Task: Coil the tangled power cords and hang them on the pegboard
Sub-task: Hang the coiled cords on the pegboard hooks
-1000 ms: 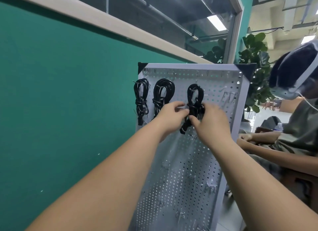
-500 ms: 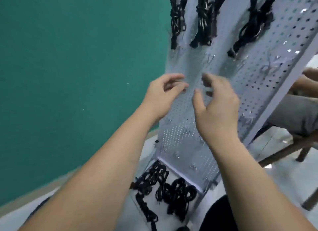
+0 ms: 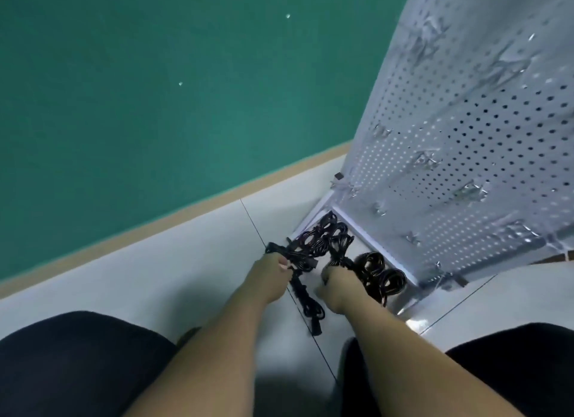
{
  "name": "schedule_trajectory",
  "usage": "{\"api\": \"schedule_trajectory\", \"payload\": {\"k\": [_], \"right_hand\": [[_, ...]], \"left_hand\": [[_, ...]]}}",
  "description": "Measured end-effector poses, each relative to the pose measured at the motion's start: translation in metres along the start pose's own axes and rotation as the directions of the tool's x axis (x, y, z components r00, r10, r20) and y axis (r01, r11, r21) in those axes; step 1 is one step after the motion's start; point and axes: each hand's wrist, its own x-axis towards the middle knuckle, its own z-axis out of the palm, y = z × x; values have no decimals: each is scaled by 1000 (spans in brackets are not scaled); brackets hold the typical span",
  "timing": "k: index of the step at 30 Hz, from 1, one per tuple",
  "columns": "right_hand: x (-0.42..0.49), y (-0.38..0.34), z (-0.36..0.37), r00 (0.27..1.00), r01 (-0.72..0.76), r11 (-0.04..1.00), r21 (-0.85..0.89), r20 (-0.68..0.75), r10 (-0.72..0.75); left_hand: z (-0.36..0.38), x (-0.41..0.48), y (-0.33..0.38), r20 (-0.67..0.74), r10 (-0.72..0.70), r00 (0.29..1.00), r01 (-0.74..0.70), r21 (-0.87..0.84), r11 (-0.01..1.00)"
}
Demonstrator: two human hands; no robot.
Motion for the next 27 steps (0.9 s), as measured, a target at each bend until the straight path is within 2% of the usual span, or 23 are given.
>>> {"api": "schedule_trajectory", "payload": {"k": [3,5,11,14,17,19,23,25,27], "right_hand": [[26,10,38,987,-15,999,-31,158,20],[41,15,55,981,-22,1000,-11,191,24],[84,28,89,992,-41,998,52,121,34],[103,24,99,989,-51,997,58,143,42],[118,20,101,979,-39,995,-93,196,56],[123,24,105,977,-26,993,-115,208,50],[115,35,111,977,-1,1000,-20,212,5],[110,39,108,986,3,988,151,167,-29],[105,38,98,993,11,928,371,105,-54]], "left_hand": [[11,18,-22,59,-52,997,51,26,998],[18,30,-33,82,-90,993,90,6,996],[39,58,-69,120,-183,976,181,28,983],[51,71,-79,138,-205,969,202,36,979],[59,79,-83,149,-211,966,203,70,977],[62,82,-86,145,-222,964,214,65,975],[65,82,-87,136,-246,960,237,81,968],[63,79,-82,138,-245,960,242,36,970],[61,76,-75,106,-231,967,236,-33,971]]}}
